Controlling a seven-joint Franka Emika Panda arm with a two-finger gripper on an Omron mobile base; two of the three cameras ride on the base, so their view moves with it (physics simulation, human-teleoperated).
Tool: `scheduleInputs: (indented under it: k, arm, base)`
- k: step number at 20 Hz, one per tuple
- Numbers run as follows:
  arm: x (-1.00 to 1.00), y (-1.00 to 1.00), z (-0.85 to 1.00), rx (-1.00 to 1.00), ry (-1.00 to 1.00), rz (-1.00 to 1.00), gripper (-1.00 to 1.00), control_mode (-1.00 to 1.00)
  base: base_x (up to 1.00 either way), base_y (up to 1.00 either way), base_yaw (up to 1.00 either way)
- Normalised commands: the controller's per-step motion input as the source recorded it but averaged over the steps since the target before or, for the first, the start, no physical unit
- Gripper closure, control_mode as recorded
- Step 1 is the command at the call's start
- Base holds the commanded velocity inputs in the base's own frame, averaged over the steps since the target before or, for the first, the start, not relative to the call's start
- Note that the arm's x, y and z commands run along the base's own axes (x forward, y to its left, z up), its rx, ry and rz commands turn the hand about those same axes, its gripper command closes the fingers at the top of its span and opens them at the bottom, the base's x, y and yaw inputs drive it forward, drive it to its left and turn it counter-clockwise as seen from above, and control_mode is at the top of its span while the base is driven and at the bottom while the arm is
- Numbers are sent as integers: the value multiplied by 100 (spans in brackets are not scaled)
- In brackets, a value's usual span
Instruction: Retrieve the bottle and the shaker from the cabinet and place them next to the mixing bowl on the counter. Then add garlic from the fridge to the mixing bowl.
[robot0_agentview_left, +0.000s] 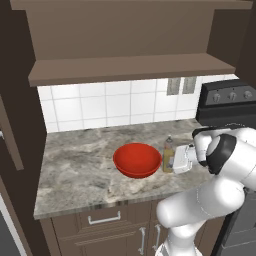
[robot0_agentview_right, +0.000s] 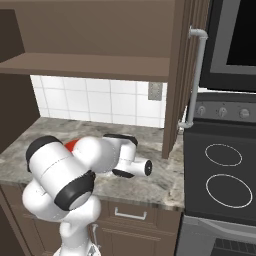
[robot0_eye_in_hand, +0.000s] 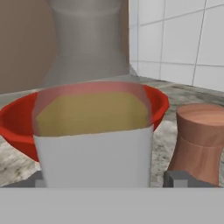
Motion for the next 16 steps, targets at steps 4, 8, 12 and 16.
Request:
scheduleInputs:
  k: [4,8,12,16]
  arm:
    - [0,0,0,0,0,0,-100,-100]
    - [0,0,0,0,0,0,-100,-100]
    - [0,-10,0,0,0,0,-100,-100]
    - [-17,-29,0,0,0,-5,-100,-100]
  base:
    - [0,0,0]
    - [0,0,0]
    - [0,0,0]
    - [0,0,0]
